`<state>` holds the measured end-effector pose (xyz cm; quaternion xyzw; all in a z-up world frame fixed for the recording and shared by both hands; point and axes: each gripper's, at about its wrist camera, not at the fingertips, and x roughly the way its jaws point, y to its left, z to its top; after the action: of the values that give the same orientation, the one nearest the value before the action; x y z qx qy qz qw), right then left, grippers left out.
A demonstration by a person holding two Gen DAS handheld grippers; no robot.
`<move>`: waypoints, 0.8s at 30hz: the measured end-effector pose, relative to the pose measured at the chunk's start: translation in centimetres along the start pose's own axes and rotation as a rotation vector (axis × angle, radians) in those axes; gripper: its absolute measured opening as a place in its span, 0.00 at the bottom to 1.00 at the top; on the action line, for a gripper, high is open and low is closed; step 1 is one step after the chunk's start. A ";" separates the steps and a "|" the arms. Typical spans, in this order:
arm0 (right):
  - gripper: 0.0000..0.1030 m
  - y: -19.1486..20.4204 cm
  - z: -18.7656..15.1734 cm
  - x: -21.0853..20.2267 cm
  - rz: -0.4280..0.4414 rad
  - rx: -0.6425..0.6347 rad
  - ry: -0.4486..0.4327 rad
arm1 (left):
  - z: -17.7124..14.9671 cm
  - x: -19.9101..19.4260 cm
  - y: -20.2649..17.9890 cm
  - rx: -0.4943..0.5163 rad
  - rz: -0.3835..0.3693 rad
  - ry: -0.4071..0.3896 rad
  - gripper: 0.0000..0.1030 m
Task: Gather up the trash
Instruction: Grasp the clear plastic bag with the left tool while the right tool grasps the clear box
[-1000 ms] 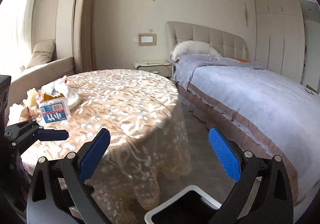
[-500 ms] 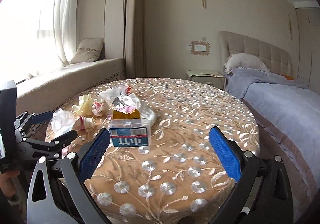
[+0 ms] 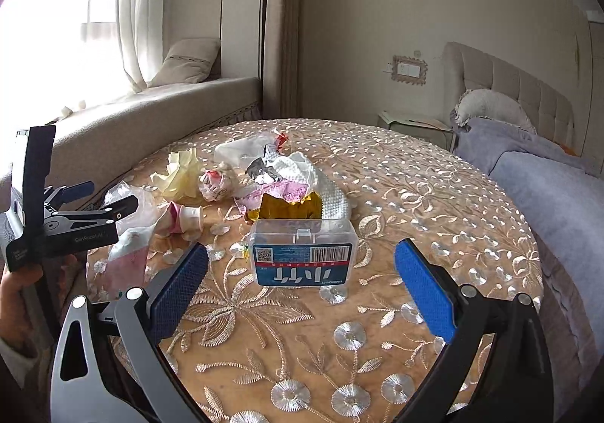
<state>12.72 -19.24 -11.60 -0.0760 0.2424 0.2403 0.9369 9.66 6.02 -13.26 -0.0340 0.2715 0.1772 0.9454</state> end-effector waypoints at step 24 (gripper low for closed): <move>0.84 -0.7 0.9 7.7 0.022 0.069 0.194 | 3.0 -1.8 1.3 0.004 -0.120 -0.074 0.45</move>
<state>19.32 -16.48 -14.59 -0.0639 0.3412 0.2336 0.9083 9.24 7.10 -9.73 -0.0417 0.2340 0.1210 0.9638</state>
